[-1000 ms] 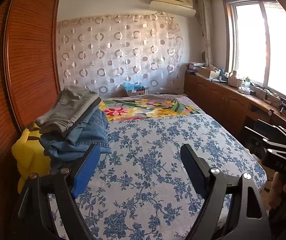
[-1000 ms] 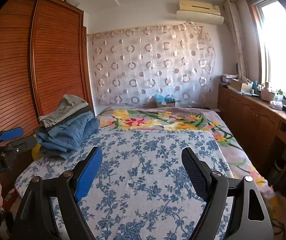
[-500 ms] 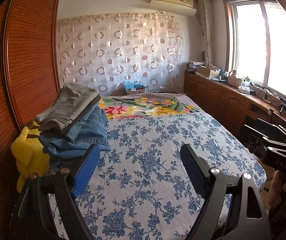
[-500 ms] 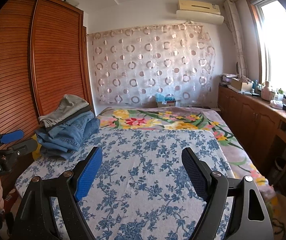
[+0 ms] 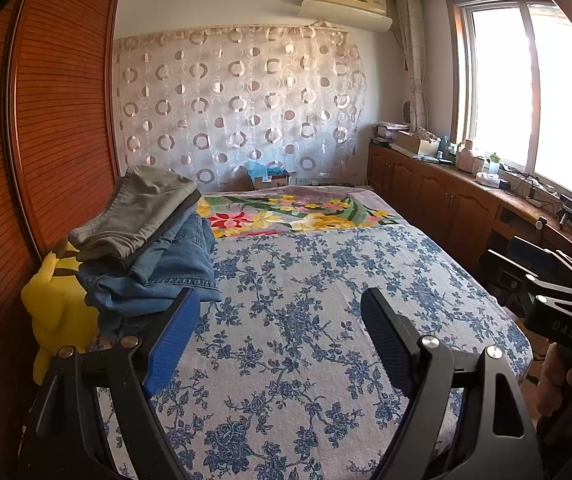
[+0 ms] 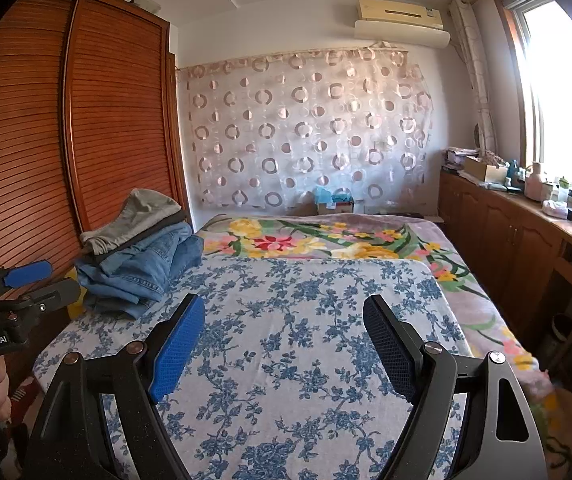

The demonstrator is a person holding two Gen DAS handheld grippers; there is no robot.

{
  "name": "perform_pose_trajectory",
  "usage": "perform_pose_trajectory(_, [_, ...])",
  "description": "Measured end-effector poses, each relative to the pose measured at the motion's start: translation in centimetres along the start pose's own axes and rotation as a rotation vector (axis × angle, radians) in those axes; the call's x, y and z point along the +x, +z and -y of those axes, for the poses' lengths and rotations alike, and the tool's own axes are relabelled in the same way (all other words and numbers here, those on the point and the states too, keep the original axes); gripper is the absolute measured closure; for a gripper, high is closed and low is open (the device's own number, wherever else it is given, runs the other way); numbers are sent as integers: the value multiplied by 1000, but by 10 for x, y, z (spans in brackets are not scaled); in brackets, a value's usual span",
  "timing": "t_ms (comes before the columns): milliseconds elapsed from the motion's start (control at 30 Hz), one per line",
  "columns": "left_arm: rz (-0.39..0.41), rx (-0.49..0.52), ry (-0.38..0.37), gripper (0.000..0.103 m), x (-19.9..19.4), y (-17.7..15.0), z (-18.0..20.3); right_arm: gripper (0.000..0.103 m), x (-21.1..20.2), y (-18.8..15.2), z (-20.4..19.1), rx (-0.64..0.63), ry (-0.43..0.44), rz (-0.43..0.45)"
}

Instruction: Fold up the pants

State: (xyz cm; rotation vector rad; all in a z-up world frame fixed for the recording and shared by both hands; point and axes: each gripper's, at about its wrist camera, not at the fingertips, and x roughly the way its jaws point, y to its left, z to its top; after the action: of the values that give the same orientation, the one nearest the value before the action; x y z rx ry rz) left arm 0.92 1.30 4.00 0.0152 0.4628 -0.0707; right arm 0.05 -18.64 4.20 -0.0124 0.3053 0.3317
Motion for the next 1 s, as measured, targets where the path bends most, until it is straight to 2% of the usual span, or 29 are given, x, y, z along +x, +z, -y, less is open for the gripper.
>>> perform_pose_trajectory(1000, [-2,0,-5,20,-1,-2,1,20,1,-2,-1,-2,2,-2])
